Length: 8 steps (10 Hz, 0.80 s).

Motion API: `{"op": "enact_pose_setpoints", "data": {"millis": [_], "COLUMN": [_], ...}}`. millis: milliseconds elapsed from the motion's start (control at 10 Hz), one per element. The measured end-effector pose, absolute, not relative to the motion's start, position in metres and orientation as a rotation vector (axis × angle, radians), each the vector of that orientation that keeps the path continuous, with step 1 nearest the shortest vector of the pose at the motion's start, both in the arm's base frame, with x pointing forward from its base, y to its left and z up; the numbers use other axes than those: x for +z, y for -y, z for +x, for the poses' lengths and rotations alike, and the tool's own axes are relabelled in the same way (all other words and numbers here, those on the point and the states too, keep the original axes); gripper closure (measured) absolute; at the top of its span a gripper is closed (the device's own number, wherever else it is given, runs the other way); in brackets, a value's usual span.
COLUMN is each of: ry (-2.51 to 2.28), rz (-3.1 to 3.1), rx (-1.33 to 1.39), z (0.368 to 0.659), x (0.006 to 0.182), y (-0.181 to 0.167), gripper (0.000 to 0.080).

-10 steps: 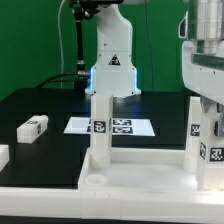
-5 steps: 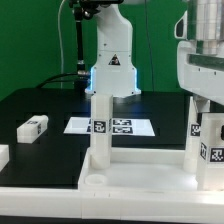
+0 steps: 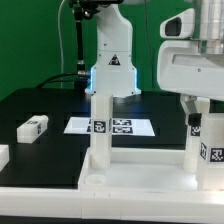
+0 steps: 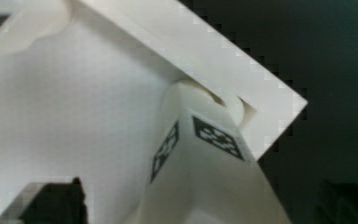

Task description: Assemble desk

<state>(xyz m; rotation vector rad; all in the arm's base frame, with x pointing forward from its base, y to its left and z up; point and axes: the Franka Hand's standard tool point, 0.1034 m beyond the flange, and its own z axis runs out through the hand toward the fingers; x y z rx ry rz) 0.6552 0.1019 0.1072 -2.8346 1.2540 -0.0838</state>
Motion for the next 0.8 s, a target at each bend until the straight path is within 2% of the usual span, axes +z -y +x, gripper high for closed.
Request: {"op": "enact_pose_setpoints", "data": {"millis": [800], "ry": [-0.355], "rz": [-3.106], "rx": [-0.100], "z": [0.6550], "x": [0.1069], "y": [-0.1031], "gripper": [0.0151]}}
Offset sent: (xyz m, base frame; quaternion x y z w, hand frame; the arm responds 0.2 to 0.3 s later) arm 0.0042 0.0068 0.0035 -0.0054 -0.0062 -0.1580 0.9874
